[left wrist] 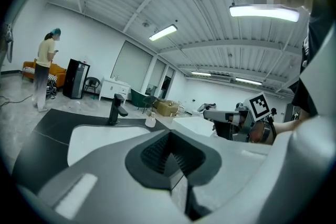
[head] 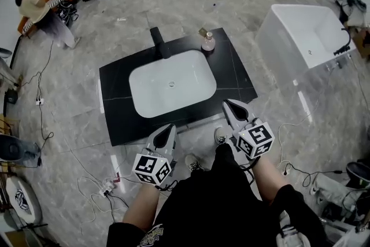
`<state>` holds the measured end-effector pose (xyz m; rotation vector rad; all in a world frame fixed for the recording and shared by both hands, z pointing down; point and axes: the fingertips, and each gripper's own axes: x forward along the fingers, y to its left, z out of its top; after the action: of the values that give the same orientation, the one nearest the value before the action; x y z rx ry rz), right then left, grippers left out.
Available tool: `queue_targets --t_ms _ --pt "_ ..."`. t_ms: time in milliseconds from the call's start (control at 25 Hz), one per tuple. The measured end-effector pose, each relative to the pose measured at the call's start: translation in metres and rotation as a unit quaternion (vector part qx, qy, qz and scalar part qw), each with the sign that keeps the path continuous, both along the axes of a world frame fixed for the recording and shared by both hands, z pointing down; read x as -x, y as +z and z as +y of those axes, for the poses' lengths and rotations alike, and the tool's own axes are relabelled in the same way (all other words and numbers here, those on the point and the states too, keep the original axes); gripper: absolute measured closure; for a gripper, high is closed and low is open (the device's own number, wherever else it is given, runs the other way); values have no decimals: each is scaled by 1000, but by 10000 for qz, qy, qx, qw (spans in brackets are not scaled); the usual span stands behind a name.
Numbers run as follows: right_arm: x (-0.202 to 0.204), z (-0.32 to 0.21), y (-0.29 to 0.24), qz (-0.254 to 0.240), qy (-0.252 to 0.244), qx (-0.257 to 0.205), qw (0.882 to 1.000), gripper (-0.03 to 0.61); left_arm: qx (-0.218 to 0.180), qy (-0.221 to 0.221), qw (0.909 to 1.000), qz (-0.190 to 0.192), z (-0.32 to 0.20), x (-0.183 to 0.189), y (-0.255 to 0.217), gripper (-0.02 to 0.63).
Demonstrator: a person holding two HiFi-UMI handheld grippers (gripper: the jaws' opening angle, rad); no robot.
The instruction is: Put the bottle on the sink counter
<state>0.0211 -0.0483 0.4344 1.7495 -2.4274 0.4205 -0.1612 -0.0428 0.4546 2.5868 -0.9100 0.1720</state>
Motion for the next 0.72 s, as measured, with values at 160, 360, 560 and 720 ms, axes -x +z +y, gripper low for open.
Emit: queue_targets --t_ms 160,360,560,720 --pt "3 23 1 -32 -4 100 9999 551 -1 102 9999 -11 12 -5 -2 614" --pt "0 42 0 -73 -96 145 9998 551 -38 150 9999 -23 25 -21 -7 614" --pt "-10 58 -1 -147 -305 207 9992 551 -48 99 9999 -80 40 -43 -14 614" --pt "-25 70 1 -187 -516 244 9982 551 -30 34 9999 -113 53 -70 -14 614"
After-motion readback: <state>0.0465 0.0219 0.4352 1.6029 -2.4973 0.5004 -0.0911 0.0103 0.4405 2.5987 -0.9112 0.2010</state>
